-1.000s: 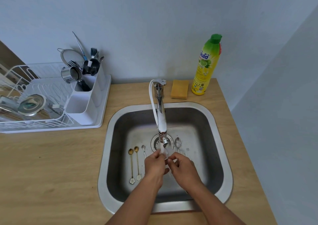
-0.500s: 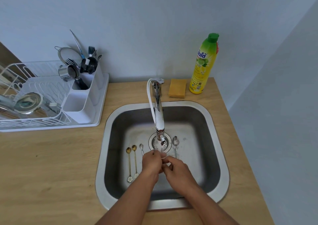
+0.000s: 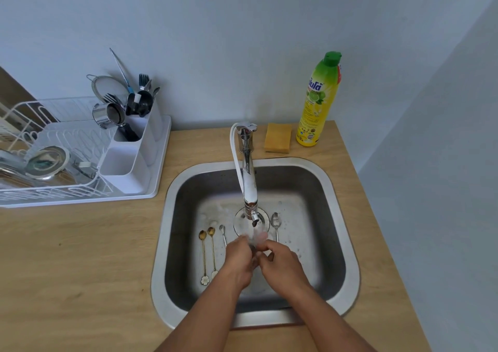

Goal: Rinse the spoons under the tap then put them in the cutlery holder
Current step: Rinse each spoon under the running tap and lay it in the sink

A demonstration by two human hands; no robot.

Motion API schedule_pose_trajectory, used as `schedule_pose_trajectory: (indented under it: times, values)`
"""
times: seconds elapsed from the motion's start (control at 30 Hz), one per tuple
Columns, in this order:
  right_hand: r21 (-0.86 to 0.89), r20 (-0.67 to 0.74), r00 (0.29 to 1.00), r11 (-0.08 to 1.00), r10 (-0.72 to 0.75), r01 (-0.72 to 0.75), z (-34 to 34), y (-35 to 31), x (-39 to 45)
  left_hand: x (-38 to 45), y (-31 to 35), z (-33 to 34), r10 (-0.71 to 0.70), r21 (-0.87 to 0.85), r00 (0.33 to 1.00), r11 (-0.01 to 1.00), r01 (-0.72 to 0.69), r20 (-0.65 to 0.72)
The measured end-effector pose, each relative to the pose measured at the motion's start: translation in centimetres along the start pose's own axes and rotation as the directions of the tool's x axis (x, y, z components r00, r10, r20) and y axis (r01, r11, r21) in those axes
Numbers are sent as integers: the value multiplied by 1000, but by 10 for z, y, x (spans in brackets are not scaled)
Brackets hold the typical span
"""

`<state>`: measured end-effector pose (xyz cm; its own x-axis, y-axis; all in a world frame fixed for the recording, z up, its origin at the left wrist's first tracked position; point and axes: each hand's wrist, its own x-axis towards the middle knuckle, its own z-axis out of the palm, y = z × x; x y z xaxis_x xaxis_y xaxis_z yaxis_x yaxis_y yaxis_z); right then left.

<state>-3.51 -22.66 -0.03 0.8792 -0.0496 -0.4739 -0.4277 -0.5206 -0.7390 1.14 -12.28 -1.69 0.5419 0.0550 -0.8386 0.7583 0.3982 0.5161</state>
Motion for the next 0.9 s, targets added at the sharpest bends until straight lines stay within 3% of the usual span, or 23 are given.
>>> schedule_pose_trajectory:
  times: [0.23, 0.43, 0.63, 0.8, 0.9]
  values:
    - [1, 7, 1000, 1000, -22, 22, 5, 3, -5, 12, -3, -1, 2, 2, 998, 1000, -2, -62]
    - [53, -62, 992, 993, 108, -105, 12, 8, -7, 16, -6, 1, -82, -80, 996, 994, 78, -45]
    - [164, -82, 979, 971, 189, -174, 11, -7, 11, -5, -14, -5, -22, 141, 999, 990, 29, -49]
    - [222, -21, 980, 957, 196, -187, 15, -8, 21, -2, -12, -17, 3, 198, 999, 980, 7, -52]
    - [353, 33, 972, 908, 231, -227, 18, -1, 17, 2, -5, -21, 68, 201, 996, 978, -55, -59]
